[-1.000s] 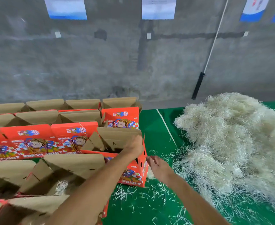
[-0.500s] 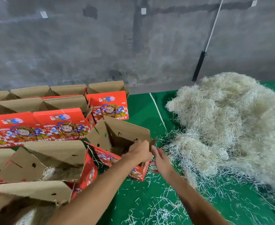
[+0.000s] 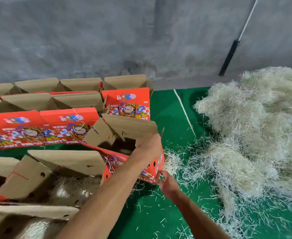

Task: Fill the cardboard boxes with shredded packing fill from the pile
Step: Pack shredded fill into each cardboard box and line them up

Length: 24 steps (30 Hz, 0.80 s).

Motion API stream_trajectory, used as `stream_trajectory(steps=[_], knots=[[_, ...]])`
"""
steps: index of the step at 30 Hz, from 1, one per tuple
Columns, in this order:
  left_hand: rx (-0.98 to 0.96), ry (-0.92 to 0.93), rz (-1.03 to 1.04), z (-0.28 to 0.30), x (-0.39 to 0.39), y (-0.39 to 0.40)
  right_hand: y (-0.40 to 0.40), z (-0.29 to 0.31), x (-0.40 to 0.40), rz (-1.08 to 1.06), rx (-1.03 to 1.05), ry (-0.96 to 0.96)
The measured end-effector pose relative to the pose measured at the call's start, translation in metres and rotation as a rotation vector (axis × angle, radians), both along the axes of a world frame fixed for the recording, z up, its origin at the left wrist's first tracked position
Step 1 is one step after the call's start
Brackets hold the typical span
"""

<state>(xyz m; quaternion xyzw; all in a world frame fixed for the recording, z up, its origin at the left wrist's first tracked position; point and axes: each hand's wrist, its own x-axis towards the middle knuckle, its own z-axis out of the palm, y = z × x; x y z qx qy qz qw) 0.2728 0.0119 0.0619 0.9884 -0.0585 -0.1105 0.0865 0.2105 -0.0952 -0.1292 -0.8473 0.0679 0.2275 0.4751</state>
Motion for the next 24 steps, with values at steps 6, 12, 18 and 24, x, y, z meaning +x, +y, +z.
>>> stream_trajectory(steps=[6, 12, 18, 24], knots=[[-0.007, -0.007, 0.102, -0.028, 0.016, 0.022, 0.007, -0.023, 0.021, -0.153, 0.385, 0.374], [0.000, -0.063, 0.108, -0.044, 0.012, 0.028, -0.003, -0.058, 0.055, -0.282, 0.527, 0.391], [-0.018, 0.003, 0.095, -0.039, 0.014, -0.024, -0.065, -0.049, 0.099, -0.405, 0.473, 0.061], [-0.082, 0.070, 0.079, -0.044, 0.005, -0.119, -0.171, -0.042, 0.090, -0.330, 0.327, -0.026]])
